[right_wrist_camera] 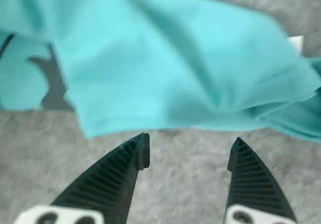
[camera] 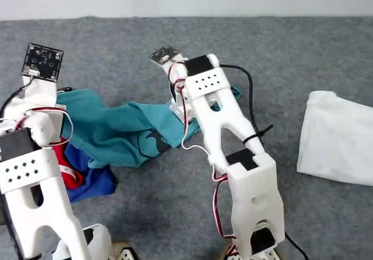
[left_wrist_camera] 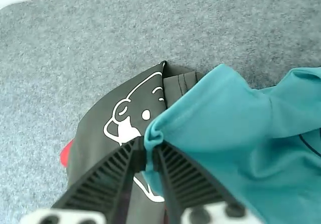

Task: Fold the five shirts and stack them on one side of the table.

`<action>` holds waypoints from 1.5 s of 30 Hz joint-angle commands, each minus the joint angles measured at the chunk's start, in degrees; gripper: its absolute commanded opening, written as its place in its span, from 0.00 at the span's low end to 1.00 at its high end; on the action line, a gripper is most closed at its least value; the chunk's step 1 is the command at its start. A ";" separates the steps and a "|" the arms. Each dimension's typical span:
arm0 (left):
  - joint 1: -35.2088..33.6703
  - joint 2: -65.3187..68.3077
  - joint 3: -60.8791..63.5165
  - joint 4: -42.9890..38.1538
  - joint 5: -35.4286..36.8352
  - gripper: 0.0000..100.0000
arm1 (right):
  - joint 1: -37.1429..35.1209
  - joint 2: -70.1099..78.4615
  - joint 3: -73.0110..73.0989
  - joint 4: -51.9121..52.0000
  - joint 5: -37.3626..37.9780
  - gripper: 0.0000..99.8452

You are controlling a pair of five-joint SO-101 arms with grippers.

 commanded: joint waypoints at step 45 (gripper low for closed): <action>0.09 -1.23 1.98 -0.97 -0.35 0.01 | -3.12 10.86 -8.53 6.99 4.57 0.01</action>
